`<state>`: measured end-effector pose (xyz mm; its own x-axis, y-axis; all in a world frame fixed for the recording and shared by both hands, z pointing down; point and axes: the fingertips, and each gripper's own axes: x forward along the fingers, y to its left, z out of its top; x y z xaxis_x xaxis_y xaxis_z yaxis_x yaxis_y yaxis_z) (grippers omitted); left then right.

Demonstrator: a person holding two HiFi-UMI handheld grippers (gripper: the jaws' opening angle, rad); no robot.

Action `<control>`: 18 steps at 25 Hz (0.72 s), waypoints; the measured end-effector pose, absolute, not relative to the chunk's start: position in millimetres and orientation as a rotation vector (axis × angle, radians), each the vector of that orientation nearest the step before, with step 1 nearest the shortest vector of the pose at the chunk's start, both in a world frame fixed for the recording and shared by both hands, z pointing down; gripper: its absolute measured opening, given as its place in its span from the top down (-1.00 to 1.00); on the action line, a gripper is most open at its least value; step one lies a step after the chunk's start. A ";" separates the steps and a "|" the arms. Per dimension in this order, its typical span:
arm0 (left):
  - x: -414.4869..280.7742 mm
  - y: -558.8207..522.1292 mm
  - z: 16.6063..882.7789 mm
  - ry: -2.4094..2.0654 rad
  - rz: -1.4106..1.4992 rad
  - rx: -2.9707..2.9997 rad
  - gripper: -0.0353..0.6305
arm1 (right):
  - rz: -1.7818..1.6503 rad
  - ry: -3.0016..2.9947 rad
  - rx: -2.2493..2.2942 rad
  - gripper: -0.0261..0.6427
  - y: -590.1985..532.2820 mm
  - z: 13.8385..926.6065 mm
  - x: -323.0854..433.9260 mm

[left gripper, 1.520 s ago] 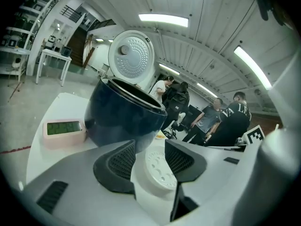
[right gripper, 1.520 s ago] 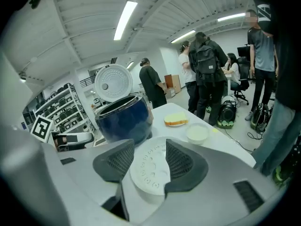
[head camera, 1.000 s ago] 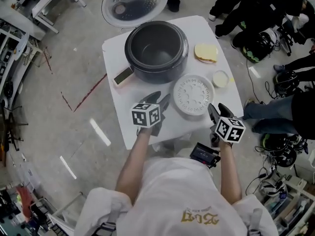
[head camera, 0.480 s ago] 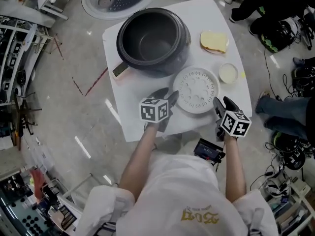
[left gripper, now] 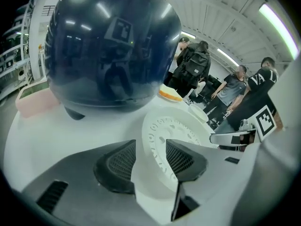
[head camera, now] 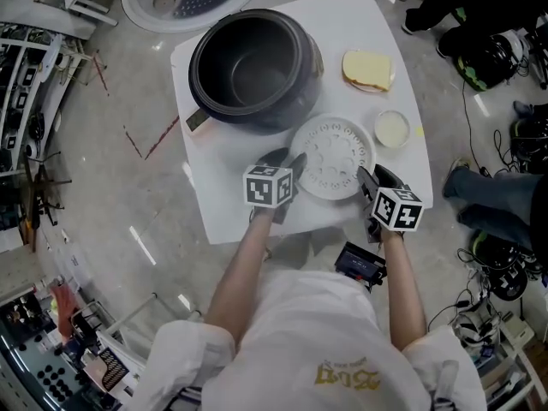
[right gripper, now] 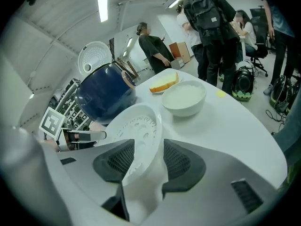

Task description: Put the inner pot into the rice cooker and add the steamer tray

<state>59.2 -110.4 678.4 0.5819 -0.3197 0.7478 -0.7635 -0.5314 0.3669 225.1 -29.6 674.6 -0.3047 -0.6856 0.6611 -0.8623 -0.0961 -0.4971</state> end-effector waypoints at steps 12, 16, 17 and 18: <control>59.5 -110.5 684.3 -0.873 0.803 2.104 0.59 | 1.400 -1.986 1.672 0.65 -36.9 680.9 233.9; 56.9 -105.0 684.3 -0.842 0.809 2.093 0.59 | 1.429 -1.998 1.657 0.68 -37.1 678.6 234.1; 57.3 -105.7 683.9 -0.836 0.805 2.090 0.59 | 1.427 -2.000 1.655 0.68 -38.0 677.6 234.2; 57.7 -106.6 683.2 -0.833 0.800 2.088 0.59 | 1.425 -2.002 1.654 0.68 -38.5 676.8 234.2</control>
